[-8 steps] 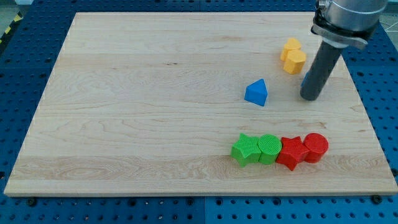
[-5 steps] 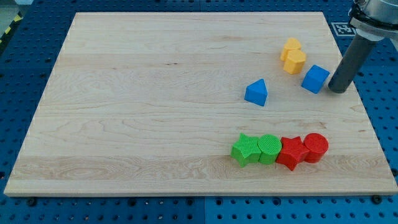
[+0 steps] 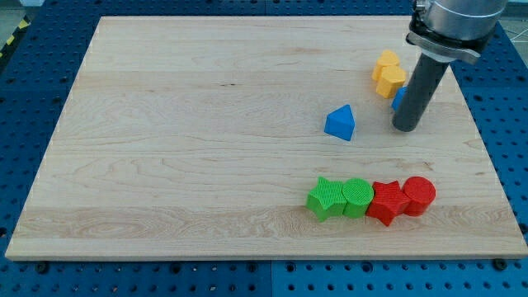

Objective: Slide blue cube to the yellow hexagon

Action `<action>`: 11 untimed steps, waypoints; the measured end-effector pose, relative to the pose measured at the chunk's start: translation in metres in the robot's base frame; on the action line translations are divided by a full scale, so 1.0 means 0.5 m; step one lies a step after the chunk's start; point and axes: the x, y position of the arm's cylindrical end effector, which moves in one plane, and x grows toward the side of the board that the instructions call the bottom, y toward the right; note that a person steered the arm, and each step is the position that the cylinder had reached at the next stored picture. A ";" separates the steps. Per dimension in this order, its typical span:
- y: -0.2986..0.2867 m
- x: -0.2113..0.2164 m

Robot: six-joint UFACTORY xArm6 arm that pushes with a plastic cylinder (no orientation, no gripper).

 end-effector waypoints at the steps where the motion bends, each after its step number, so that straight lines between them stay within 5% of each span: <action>1: -0.019 -0.003; 4: 0.160 -0.047; 11: 0.098 -0.047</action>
